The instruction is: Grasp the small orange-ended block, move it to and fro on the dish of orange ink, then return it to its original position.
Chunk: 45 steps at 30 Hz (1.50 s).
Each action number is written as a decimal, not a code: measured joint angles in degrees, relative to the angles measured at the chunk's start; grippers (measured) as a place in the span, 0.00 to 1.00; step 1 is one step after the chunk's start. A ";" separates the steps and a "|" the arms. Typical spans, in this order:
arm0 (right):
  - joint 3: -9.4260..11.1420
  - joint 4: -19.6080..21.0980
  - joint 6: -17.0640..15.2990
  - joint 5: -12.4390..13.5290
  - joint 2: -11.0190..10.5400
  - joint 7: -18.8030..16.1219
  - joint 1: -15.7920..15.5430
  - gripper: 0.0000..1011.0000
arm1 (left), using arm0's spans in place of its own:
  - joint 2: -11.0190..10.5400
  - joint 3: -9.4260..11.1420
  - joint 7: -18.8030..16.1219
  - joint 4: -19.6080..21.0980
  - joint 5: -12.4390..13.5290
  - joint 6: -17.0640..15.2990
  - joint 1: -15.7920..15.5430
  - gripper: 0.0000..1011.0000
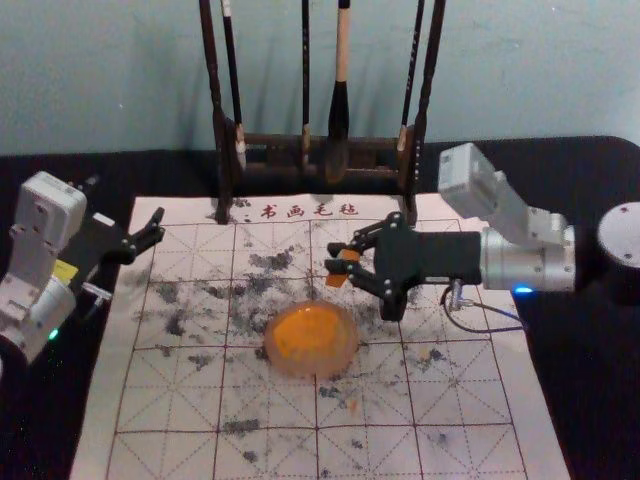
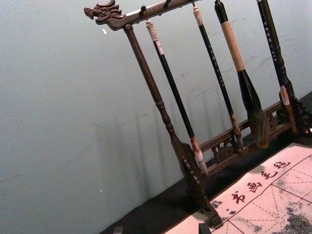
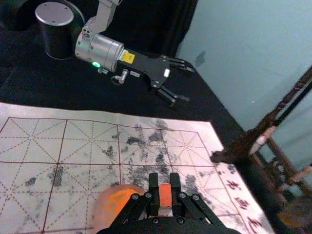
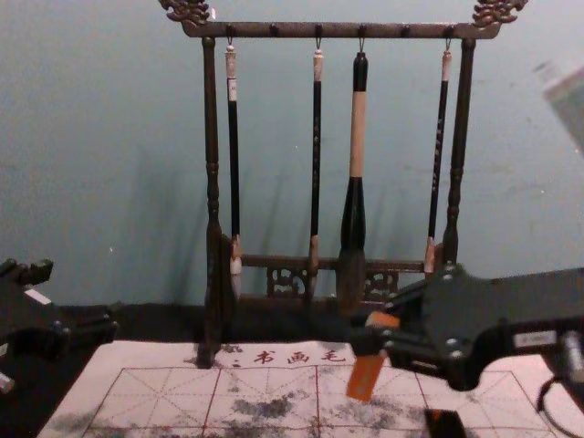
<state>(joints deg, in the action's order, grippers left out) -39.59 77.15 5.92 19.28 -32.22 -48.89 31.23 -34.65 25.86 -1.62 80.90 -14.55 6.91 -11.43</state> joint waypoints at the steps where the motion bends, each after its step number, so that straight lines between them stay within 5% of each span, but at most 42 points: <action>1: 0.45 1.08 0.02 0.16 -0.87 0.31 -0.52 0.13 | 0.00 0.00 0.00 0.00 0.00 0.00 0.00 0.99; 11: 3.62 4.75 -0.28 0.83 -5.77 2.49 -3.85 0.13 | 0.00 0.00 0.00 0.00 0.00 0.00 0.00 0.99; 17: 4.95 4.74 -1.07 1.04 -6.99 3.49 -5.36 0.13 | 0.00 0.00 0.00 0.00 0.00 0.00 0.00 0.99; 45: 4.61 -0.52 -2.13 -0.37 -4.03 2.94 -4.81 0.13 | 0.00 0.00 0.00 0.00 0.00 0.00 0.00 0.99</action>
<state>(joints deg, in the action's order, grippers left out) -34.98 76.63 3.79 18.90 -36.25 -45.95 26.42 -34.65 25.86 -1.62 80.90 -14.55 6.91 -11.43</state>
